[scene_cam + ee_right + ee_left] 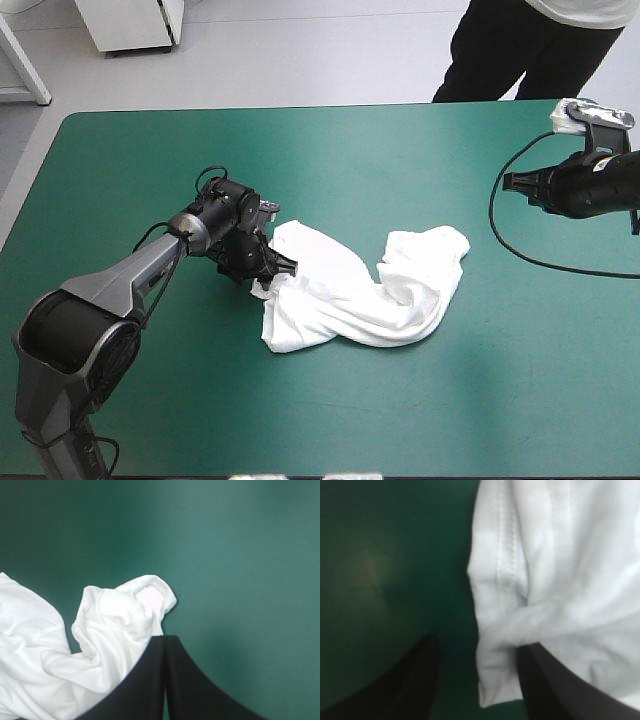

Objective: Fold the cloth

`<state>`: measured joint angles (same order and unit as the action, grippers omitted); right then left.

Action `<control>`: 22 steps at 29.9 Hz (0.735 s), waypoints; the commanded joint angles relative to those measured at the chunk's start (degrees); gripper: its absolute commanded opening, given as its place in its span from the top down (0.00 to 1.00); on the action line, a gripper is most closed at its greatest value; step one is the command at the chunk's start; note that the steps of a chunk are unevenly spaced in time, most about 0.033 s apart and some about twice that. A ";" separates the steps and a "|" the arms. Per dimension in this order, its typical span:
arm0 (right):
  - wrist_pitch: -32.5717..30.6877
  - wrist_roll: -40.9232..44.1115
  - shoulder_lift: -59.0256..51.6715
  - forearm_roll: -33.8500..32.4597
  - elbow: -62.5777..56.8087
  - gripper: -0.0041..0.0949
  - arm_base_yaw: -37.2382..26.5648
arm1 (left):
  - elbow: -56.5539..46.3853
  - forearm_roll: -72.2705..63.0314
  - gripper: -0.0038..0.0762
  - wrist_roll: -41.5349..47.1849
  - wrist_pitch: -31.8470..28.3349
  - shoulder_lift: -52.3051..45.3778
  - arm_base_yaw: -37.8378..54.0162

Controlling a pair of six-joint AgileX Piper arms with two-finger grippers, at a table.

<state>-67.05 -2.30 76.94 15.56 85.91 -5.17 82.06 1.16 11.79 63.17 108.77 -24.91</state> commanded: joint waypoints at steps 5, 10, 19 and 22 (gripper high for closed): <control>2.47 -0.50 -1.97 1.02 1.75 0.98 -0.48 | 0.98 -3.21 0.52 -2.45 0.08 0.57 -0.12; 2.12 -1.60 -1.74 0.36 1.75 0.97 0.34 | 0.98 -3.35 0.78 -3.65 -0.28 1.26 -0.12; 1.85 2.30 4.65 -10.06 1.75 0.42 14.05 | 0.98 -2.95 0.96 -4.06 -0.26 1.26 -0.12; 0.97 6.25 8.77 -9.95 2.18 0.34 16.12 | 0.98 -3.17 0.96 -4.81 -0.30 1.26 -0.12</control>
<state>-67.10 0.00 84.04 6.38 85.91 9.19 83.01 -3.20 7.53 63.48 110.62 -24.97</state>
